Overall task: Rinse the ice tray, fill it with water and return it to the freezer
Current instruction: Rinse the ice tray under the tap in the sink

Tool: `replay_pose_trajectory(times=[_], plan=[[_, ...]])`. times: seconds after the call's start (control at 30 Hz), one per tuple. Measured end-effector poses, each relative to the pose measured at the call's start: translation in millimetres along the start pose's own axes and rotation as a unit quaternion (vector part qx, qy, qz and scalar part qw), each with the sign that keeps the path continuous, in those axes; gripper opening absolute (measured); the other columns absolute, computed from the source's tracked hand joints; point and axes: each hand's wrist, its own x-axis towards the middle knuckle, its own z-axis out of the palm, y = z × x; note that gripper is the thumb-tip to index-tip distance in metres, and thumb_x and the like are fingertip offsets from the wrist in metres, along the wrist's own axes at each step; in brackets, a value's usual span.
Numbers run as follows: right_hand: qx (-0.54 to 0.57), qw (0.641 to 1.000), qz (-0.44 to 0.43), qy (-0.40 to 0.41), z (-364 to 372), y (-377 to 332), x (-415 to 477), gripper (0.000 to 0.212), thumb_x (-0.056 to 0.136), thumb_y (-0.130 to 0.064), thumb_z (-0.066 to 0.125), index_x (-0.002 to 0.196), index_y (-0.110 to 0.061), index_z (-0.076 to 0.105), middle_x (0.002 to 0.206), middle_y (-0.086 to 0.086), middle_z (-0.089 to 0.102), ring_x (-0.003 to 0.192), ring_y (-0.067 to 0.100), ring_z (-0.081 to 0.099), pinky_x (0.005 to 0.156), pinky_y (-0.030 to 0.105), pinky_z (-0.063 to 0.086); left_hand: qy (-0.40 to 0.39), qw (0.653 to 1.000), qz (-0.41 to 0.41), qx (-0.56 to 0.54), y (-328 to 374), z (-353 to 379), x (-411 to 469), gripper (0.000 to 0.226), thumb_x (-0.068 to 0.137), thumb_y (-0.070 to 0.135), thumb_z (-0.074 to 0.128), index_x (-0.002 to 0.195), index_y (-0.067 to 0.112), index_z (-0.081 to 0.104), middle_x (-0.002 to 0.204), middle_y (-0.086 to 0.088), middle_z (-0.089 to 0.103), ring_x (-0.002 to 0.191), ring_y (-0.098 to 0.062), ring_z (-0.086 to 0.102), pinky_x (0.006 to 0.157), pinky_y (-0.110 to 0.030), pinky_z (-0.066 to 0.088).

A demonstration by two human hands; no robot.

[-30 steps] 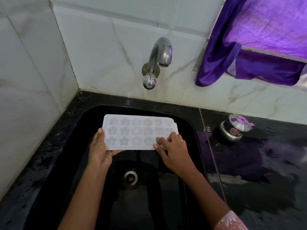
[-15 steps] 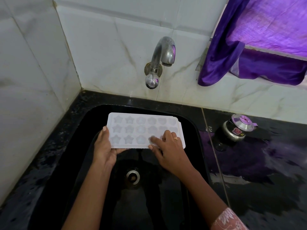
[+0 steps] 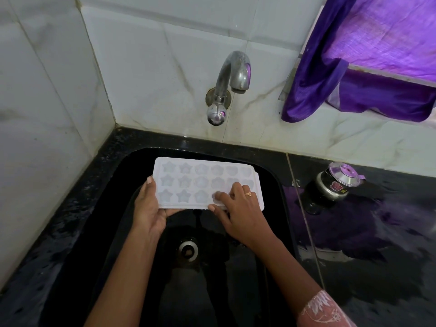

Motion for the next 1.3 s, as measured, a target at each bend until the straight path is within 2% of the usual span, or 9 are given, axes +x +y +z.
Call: replay_pose_trajectory(times=[0.17,0.3,0.47,0.57,0.7,0.8,0.97,1.3], plan=[[0.005,1.000,-0.019,-0.009,1.5,-0.9,-1.2,0.055,0.087,-0.057,0.020,0.118,-0.023,0.050,0.094,-0.004,0.031,0.088,0.012,0.032,0.079,0.029,0.024,0.007,1.000,0.004,0.003,0.8,-1.9,1.4,0.041,0.098,0.041,0.035,0.129,0.017,0.049,0.101,-0.003,0.065,0.088,-0.022,0.064,0.051,-0.039,0.058],[0.014,1.000,-0.016,-0.007,0.4,1.2,-3.1,0.053,0.087,-0.056,0.021,0.114,-0.024,0.053,0.092,-0.004,0.034,0.086,0.013,0.034,0.079,0.028,0.024,0.004,1.000,-0.004,0.002,-1.6,-1.1,-0.7,0.038,0.098,0.041,0.035,0.122,0.017,0.052,0.100,-0.003,0.066,0.087,-0.022,0.065,0.051,-0.039,0.057],[0.006,0.999,-0.001,0.034,-3.2,-6.2,-1.5,0.052,0.090,-0.050,0.021,0.111,-0.018,0.057,0.093,-0.002,0.038,0.085,0.012,0.034,0.078,0.030,0.029,0.005,1.000,-0.003,-0.003,-3.9,1.1,-1.8,0.035,0.098,0.040,0.035,0.120,0.018,0.053,0.098,-0.003,0.066,0.085,-0.021,0.065,0.051,-0.039,0.058],[0.001,0.999,-0.023,0.023,-3.5,-13.2,1.1,0.052,0.090,-0.050,0.024,0.114,-0.017,0.056,0.096,0.002,0.043,0.086,0.012,0.034,0.079,0.029,0.030,0.006,1.000,0.001,-0.001,-3.8,0.1,-1.6,0.037,0.098,0.041,0.035,0.121,0.018,0.053,0.100,-0.004,0.066,0.087,-0.022,0.066,0.053,-0.040,0.058],[0.004,0.999,-0.047,0.020,-1.9,-16.1,3.9,0.048,0.090,-0.048,0.028,0.115,-0.019,0.056,0.092,-0.002,0.036,0.085,0.012,0.034,0.077,0.029,0.029,0.009,1.000,0.005,0.001,-4.5,-2.2,-2.3,0.039,0.098,0.042,0.035,0.123,0.018,0.053,0.102,-0.004,0.066,0.090,-0.024,0.065,0.055,-0.041,0.056],[-0.002,0.999,-0.052,-0.011,1.8,-19.5,6.1,0.052,0.088,-0.051,0.024,0.121,-0.022,0.053,0.094,-0.002,0.033,0.086,0.012,0.031,0.077,0.029,0.026,0.003,1.000,-0.003,-0.004,-6.4,-2.5,-2.3,0.040,0.098,0.041,0.034,0.124,0.016,0.052,0.104,-0.007,0.066,0.090,-0.026,0.065,0.052,-0.040,0.057],[0.003,0.998,-0.049,-0.032,7.4,-18.3,8.1,0.054,0.085,-0.055,0.020,0.118,-0.025,0.051,0.094,-0.003,0.030,0.087,0.012,0.030,0.077,0.029,0.023,0.001,1.000,-0.005,-0.005,-7.5,-1.6,-0.6,0.043,0.098,0.042,0.036,0.127,0.015,0.051,0.112,-0.011,0.065,0.093,-0.029,0.066,0.055,-0.043,0.058],[0.003,1.000,-0.018,-0.020,6.0,-14.4,7.2,0.052,0.087,-0.055,0.023,0.111,-0.022,0.055,0.096,-0.002,0.034,0.090,0.013,0.032,0.079,0.029,0.023,0.001,1.000,-0.008,-0.015,-6.8,2.3,-3.7,0.037,0.098,0.040,0.036,0.122,0.017,0.052,0.100,-0.006,0.066,0.087,-0.025,0.065,0.048,-0.038,0.057]])
